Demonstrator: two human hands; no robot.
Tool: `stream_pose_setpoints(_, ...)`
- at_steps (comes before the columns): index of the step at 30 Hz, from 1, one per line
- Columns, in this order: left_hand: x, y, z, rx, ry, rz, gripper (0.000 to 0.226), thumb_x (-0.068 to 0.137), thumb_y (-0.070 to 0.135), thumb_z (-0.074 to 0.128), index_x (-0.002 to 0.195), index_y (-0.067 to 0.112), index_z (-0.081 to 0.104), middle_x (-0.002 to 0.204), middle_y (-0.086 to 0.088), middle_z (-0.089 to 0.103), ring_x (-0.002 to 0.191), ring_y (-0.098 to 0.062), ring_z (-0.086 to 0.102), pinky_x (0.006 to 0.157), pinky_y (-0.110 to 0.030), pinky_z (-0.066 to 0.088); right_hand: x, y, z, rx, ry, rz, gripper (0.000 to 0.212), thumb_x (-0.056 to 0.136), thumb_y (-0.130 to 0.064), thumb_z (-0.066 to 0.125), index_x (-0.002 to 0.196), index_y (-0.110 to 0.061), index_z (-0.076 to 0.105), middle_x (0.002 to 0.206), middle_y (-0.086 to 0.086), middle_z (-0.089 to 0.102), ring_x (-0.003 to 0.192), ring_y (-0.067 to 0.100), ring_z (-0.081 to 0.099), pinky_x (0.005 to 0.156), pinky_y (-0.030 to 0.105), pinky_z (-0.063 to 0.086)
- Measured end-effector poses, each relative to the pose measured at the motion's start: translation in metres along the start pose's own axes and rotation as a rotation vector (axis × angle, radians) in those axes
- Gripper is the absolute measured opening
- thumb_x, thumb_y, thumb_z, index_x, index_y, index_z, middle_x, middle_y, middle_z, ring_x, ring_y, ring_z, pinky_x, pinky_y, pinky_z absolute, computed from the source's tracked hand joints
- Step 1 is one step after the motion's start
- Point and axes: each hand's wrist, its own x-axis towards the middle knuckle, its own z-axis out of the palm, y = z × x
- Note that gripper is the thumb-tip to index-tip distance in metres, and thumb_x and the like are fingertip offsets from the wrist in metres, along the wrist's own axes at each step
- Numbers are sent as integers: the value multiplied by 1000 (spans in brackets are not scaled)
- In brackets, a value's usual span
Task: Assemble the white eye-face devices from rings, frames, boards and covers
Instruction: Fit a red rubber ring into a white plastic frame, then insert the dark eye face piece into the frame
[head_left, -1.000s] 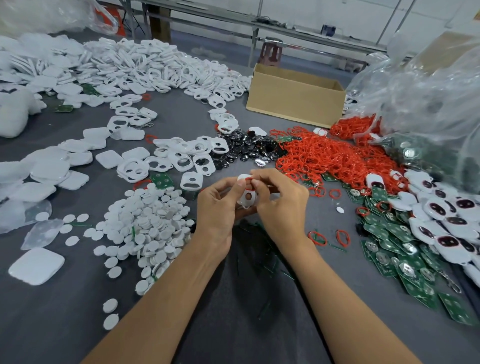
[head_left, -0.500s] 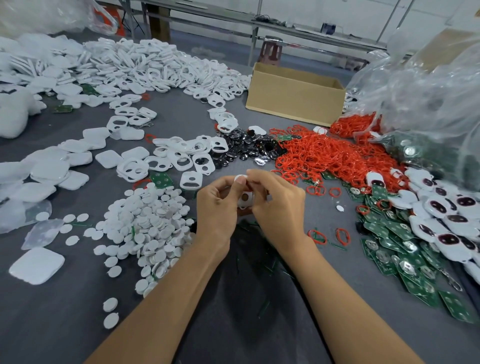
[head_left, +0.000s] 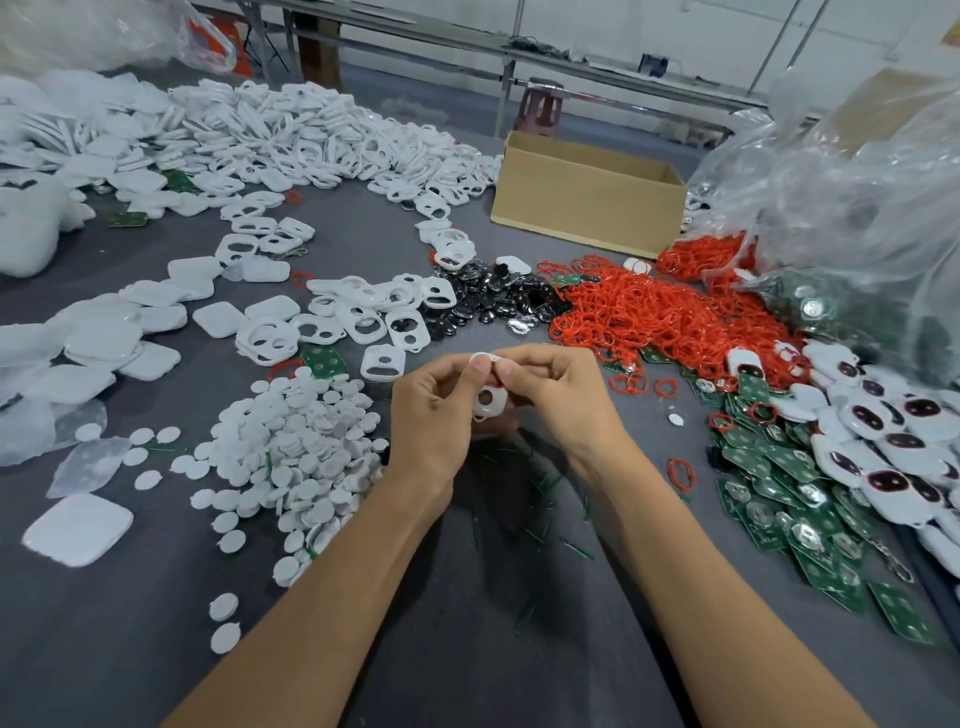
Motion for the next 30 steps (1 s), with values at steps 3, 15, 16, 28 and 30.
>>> stream_pose_setpoints(3, 1, -1, 0, 6, 5, 4, 23, 94, 13, 62, 74, 17, 74, 73, -9, 70, 69, -26, 66, 65, -45, 60, 1, -1, 1, -61, 37, -17, 12, 88, 0, 63, 94, 0, 74, 73, 11, 71, 64, 13, 64, 65, 29, 52)
stream_pose_setpoints(15, -2, 0, 5, 23, 0, -18, 15, 94, -1, 56, 97, 2, 70, 91, -22, 72, 86, -39, 68, 82, -52, 57, -1, -1, 8, -78, 110, 30, 12, 90, -6, 62, 90, -2, 73, 81, 27, 69, 70, 28, 62, 68, 57, 57)
stream_pose_setpoints(16, -2, -1, 4, 28, 7, -26, 16, 94, -1, 55, 99, 1, 70, 94, -24, 72, 91, -43, 67, 85, -57, 55, -2, -1, 9, -114, 134, 9, 11, 89, -7, 63, 88, -5, 74, 79, 26, 69, 66, 26, 61, 66, 55, 57)
stream_pose_setpoints(28, -4, -9, 2, 417, -43, 187, 50, 88, 12, 67, 135, 23, 54, 111, 8, 69, 97, 0, 66, 82, -20, 54, -2, -16, 11, -351, 257, -102, 13, 83, -22, 72, 72, -14, 72, 62, -2, 69, 56, 7, 62, 61, 27, 51)
stream_pose_setpoints(30, -2, -8, 1, 354, 5, 143, 44, 91, 9, 65, 133, 21, 57, 111, 4, 70, 96, -6, 68, 82, -28, 57, -4, -20, 11, -423, 105, -125, 30, 90, -29, 64, 65, -13, 69, 58, 3, 67, 53, 16, 60, 59, 32, 52)
